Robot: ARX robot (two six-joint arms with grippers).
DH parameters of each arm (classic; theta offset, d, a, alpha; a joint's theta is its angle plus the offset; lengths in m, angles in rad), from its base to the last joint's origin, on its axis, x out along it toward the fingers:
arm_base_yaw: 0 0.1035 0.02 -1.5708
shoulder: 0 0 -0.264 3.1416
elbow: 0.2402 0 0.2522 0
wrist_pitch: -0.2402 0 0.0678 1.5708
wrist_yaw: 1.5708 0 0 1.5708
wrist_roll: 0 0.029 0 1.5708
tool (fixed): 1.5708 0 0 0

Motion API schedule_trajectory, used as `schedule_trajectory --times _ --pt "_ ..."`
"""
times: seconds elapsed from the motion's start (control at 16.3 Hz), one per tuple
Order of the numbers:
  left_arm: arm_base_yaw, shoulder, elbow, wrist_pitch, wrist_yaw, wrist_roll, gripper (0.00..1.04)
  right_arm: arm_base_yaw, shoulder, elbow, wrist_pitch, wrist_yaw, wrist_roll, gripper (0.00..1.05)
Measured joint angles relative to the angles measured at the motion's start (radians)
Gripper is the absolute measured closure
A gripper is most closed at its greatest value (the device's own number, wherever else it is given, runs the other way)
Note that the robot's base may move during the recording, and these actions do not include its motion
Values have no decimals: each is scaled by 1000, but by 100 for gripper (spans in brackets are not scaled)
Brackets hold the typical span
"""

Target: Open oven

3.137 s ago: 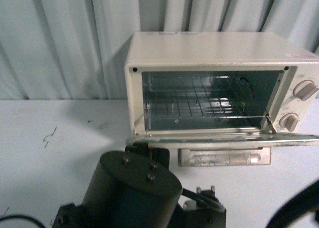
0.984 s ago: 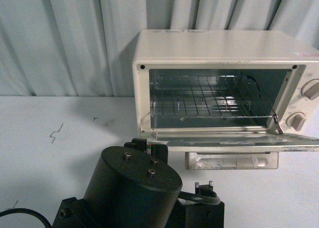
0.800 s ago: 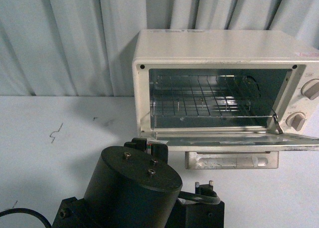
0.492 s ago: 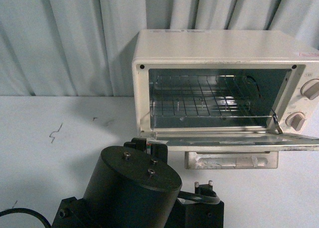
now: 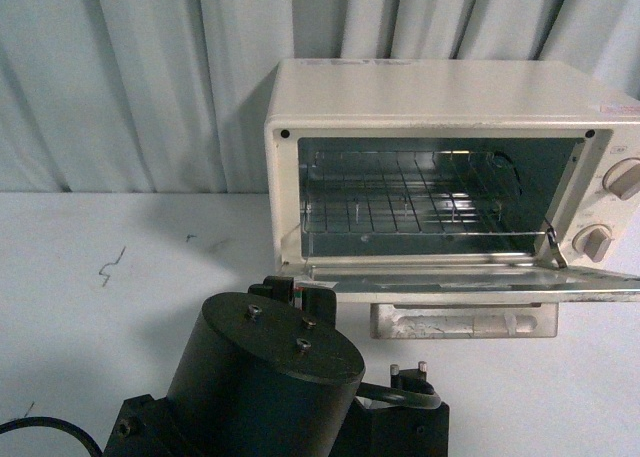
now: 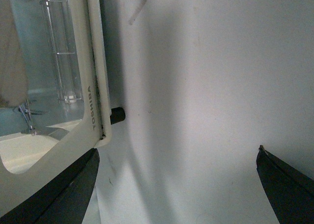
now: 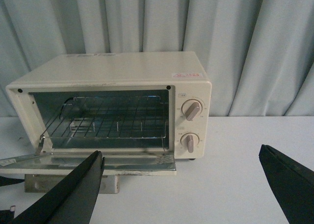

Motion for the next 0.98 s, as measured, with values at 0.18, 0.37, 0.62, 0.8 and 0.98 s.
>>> schedule_trajectory --times 0.18,0.37,0.62,0.8,0.98 --pt "0 0 0 0 0 0 7 0 0 0 0 0 0 6" --pt "19 67 -84 281 -130 -182 18 0 1 0 -1 0 1 6" --pt "191 -31 -484 492 -195 -929 59 0 0 0 -1 0 0 6" --pt "320 -270 -633 505 -63 -1141 92 0 0 0 -1 0 0 6" --pt "445 -565 -705 506 55 -1183 103 0 0 0 -1 0 0 6"
